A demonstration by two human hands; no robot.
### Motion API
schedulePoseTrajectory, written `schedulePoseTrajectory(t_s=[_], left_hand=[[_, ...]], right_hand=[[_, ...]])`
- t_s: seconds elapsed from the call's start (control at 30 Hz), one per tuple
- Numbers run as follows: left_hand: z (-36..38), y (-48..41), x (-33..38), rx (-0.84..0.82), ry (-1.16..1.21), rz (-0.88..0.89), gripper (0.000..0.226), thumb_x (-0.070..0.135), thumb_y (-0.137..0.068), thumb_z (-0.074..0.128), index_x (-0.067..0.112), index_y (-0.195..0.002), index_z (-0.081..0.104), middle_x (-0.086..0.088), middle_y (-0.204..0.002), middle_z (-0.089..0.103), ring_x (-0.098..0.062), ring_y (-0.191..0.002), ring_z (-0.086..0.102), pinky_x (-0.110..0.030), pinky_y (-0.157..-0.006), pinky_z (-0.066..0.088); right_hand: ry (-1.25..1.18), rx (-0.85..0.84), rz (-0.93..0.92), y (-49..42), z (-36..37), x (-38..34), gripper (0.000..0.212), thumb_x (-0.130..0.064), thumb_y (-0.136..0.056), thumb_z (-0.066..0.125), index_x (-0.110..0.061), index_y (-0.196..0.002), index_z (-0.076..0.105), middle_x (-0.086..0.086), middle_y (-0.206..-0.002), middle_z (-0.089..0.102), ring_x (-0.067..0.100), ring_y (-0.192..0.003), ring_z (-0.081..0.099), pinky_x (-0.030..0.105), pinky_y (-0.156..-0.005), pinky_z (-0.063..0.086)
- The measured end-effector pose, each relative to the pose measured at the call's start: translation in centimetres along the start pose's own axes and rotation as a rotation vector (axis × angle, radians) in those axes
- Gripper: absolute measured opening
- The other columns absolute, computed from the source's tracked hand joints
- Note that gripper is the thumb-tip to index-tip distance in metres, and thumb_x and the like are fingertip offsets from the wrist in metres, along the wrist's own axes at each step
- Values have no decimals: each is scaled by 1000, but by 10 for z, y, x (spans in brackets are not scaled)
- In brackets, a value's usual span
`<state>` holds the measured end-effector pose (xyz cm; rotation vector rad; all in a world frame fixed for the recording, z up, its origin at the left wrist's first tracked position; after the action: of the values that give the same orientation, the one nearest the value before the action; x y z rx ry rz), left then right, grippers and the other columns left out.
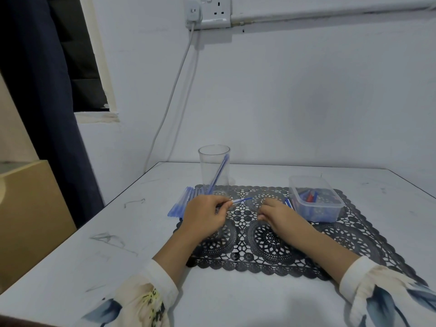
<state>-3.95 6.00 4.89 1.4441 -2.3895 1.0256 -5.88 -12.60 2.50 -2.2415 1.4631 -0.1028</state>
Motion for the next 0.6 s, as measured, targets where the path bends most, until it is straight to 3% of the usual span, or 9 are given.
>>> schedulePoseTrajectory(t_s=[0.2,0.43,0.6], left_hand=[[0,0,0,-6,6,3,25,33,-91,55,25,-111,68,8,-99,72,-7,-91,64,-27,-83,52],[1,0,0,-13,11,5,24,33,-91,55,26,-109,69,8,-96,72,-8,-89,65,-31,-81,53],[0,1,1,-20,-8,2,24,34,-91,55,26,-109,69,7,-96,72,-9,-89,65,-31,-80,53]], right_hand=[[-17,-73,38,0,3,1,21,-14,-91,56,-7,-106,69,8,-99,60,21,-92,57,13,-75,31],[-23,-98,16,1,5,0,24,-17,-91,57,-10,-111,68,8,-101,60,20,-95,56,17,-81,35],[-32,-43,43,4,-3,-4,30,-33,-93,52,-15,-112,67,0,-102,58,10,-91,53,24,-86,42]])
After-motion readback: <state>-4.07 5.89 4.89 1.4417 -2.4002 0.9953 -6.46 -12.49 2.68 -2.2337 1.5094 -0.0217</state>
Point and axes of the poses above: each hand's wrist, its own y-axis away from the middle knuckle, its own z-axis out of the palm, x = y × z, the point moved 4 cm from there along -y, towards the middle knuckle
